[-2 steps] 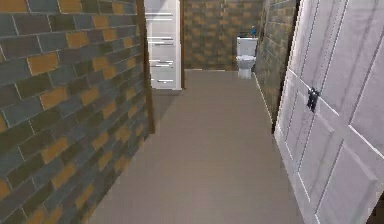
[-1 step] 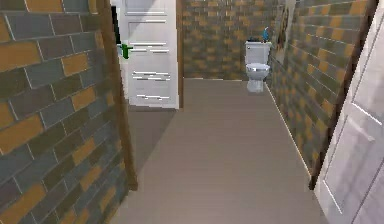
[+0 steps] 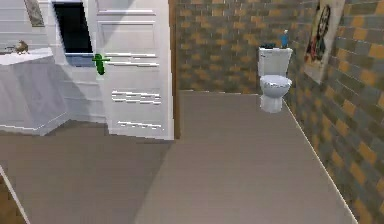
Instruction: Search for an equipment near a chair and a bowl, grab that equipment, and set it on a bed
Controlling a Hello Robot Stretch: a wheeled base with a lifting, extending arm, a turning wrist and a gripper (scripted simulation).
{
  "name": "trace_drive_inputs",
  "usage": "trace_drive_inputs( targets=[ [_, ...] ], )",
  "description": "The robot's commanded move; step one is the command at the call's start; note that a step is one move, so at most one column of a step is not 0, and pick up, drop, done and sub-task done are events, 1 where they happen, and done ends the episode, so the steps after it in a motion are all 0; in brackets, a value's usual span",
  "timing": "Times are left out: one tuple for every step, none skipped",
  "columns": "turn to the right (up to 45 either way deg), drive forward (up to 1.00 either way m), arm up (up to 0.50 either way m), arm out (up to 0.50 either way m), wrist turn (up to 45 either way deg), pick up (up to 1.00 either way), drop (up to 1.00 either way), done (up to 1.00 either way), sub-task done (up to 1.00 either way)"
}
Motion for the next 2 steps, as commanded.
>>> trace_drive_inputs(
  targets=[
    [0.0,0.55,0.0,0.0,0.0,0.0,0.0,0.0,0.0],
    [-45.0,0.0,0.0,0.0,0.0,0.0,0.0,0.0,0.0]
  ],
)
